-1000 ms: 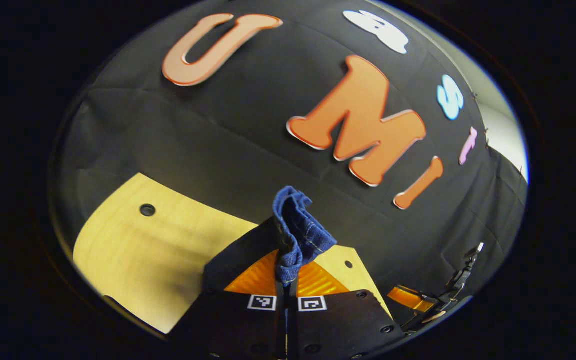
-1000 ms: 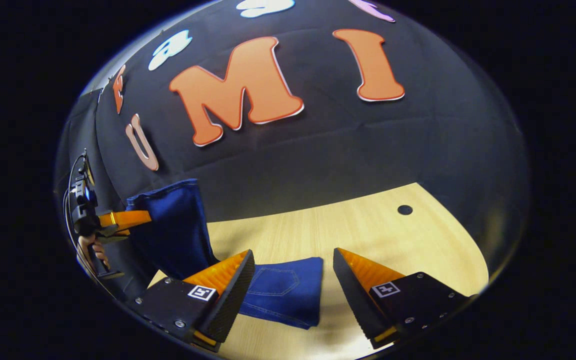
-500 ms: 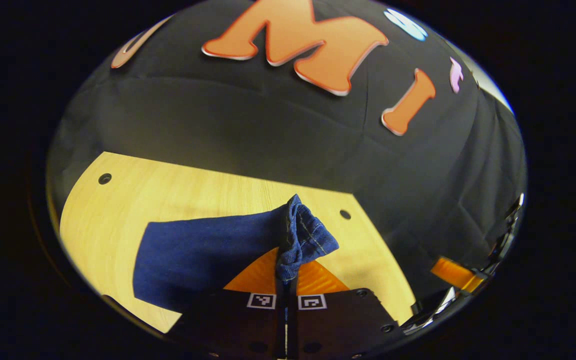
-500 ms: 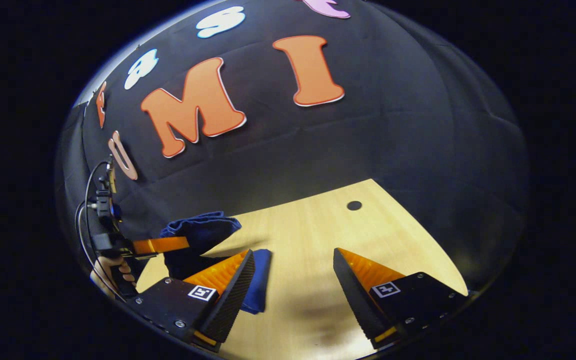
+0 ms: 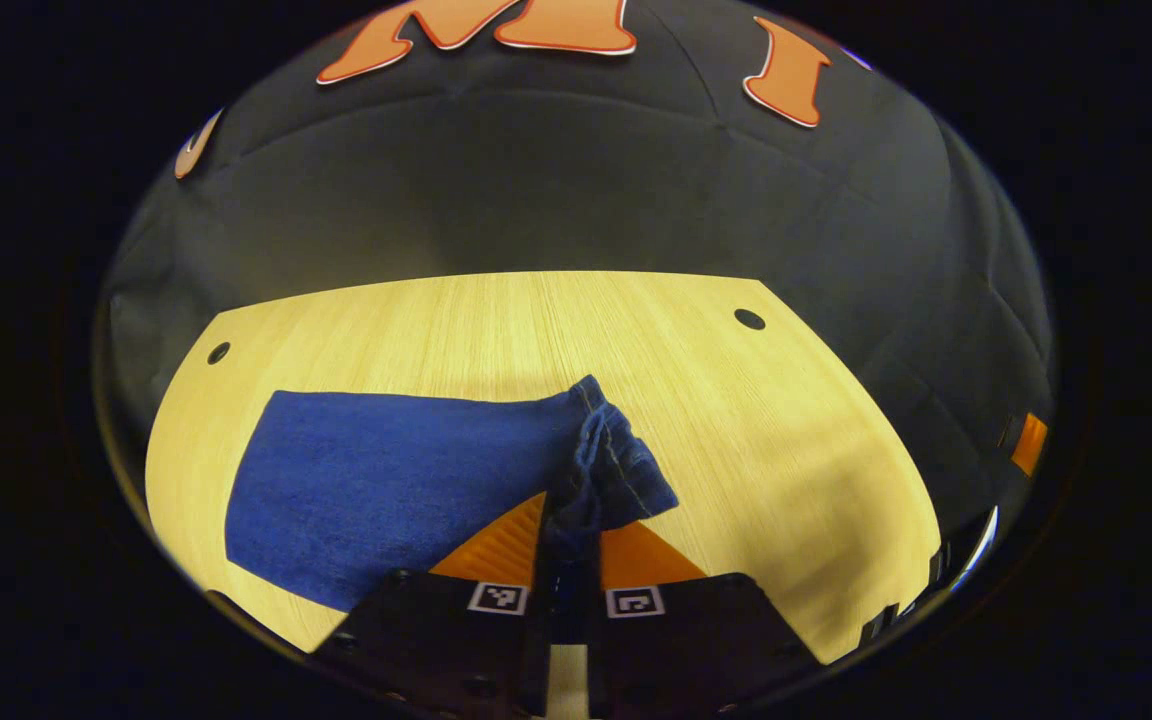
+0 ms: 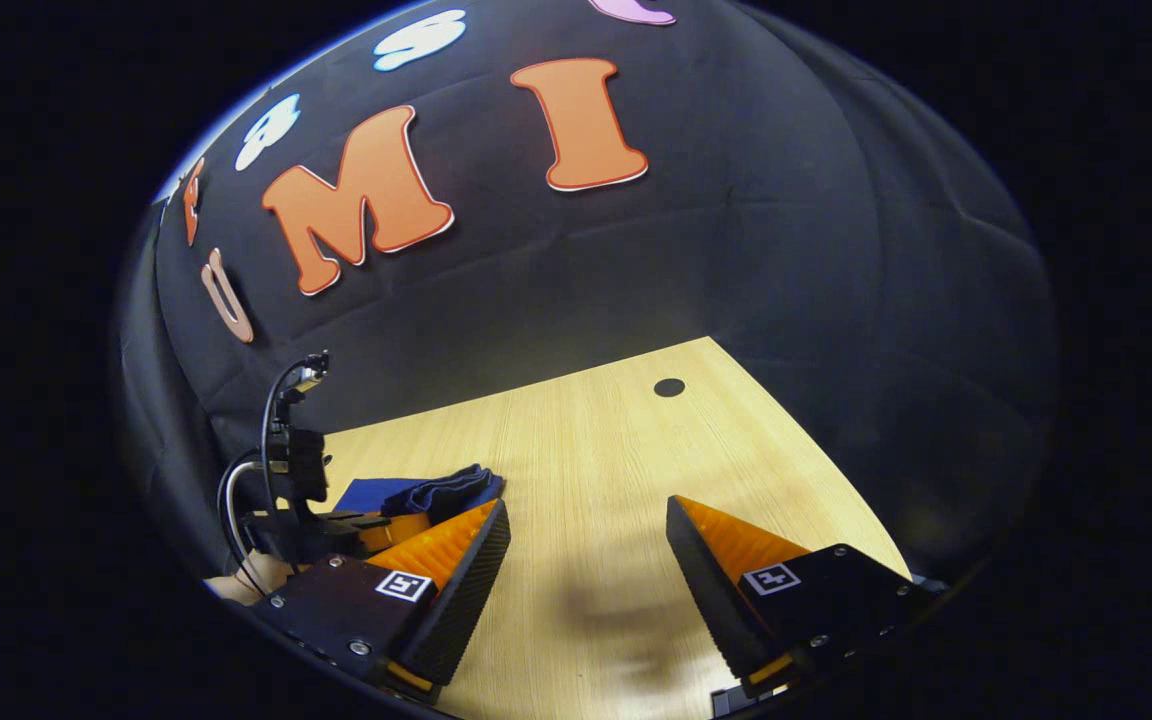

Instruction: Grasp the waist and the cuffs of the jeans and fold them to make the two legs overlap; first hold the waist and fold one-third of the jeans toward the cuffs, then hold the cuffs and fold the remaining one-third in the same direction to finish folding.

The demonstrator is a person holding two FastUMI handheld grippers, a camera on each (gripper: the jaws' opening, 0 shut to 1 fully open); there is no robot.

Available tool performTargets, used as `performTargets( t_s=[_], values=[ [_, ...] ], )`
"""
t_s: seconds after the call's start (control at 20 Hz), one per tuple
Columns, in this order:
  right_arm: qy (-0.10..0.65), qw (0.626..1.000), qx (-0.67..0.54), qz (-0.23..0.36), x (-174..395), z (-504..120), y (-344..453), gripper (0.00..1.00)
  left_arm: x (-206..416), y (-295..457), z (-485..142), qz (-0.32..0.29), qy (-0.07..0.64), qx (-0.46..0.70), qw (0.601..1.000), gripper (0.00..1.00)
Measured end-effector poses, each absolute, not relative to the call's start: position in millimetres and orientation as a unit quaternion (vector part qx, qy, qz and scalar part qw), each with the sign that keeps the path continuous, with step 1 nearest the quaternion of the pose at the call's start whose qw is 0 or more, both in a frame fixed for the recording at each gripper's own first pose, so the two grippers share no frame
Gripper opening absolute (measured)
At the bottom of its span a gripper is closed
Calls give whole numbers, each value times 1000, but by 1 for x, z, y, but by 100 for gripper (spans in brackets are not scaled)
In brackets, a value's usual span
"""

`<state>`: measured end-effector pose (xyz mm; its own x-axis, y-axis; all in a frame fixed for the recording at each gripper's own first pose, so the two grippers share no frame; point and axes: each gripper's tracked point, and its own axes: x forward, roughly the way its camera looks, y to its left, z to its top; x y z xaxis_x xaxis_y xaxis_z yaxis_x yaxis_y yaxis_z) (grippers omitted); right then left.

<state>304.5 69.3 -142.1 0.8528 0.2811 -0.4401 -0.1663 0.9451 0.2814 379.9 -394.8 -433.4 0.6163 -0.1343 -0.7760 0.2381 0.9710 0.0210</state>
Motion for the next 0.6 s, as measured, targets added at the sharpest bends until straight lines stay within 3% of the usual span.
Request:
performTargets(
  t_s=[0.2, 0.6],
  values=[
    [251, 953, 100, 138, 298, -140, 81, 98, 355, -425, -432, -135, 441, -6, 887, 100],
    [238, 956, 63, 158, 305, -112, 118, 98, 352, -344, -312, -92, 333, -14, 938, 98]
  ],
)
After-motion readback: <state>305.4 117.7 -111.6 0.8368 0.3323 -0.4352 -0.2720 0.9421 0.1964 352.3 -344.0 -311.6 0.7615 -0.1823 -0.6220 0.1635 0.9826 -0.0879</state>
